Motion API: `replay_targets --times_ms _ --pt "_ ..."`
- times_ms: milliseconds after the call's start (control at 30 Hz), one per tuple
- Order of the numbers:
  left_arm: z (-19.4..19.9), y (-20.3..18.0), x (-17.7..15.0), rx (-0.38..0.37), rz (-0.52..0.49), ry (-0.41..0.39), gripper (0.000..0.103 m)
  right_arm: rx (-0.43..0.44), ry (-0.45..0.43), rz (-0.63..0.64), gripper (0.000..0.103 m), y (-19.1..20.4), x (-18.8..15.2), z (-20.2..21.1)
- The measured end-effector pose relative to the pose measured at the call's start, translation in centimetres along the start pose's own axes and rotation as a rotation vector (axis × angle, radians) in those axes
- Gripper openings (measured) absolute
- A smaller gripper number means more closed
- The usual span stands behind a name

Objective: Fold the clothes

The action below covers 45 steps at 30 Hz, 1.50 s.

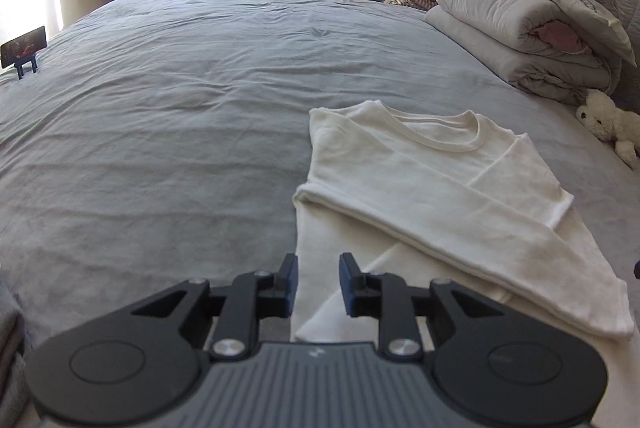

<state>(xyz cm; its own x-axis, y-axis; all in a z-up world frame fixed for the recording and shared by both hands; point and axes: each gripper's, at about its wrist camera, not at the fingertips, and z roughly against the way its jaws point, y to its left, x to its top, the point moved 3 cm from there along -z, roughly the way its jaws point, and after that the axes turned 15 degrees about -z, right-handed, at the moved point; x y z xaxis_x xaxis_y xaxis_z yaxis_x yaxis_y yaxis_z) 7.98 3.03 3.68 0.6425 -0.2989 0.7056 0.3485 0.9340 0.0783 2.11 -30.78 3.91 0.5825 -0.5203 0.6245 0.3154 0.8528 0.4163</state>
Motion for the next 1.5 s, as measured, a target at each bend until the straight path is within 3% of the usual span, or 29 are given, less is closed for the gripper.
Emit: replay_targets --times_ms 200,333,533,600,800,967,1500 --pt "3.0 -2.1 -4.0 -0.057 0.009 -0.015 0.030 0.066 0.091 0.158 0.026 3.1 -2.6 -0.7" --pt "2.1 -1.5 -6.0 -0.031 0.044 0.011 0.030 -0.004 0.170 0.247 0.017 3.7 -4.9 -2.6" --pt "3.1 -0.8 -6.5 -0.007 0.038 -0.007 0.032 -0.042 0.167 0.224 0.017 2.1 -4.9 -0.9" --pt "3.4 -0.3 -6.8 0.023 0.027 0.005 0.034 -0.039 0.186 0.182 0.024 1.0 -4.9 -0.8" --pt "4.3 1.8 -8.1 -0.015 0.130 0.022 0.042 -0.042 0.196 0.167 0.025 1.0 -5.5 -0.4" --pt "5.0 2.3 -8.8 -0.005 0.135 0.026 0.042 -0.048 0.194 0.160 0.025 0.9 -6.0 0.1" --pt "6.7 1.3 -11.2 -0.085 0.189 0.044 0.034 -0.084 0.181 0.226 0.025 0.0 -8.0 2.9"
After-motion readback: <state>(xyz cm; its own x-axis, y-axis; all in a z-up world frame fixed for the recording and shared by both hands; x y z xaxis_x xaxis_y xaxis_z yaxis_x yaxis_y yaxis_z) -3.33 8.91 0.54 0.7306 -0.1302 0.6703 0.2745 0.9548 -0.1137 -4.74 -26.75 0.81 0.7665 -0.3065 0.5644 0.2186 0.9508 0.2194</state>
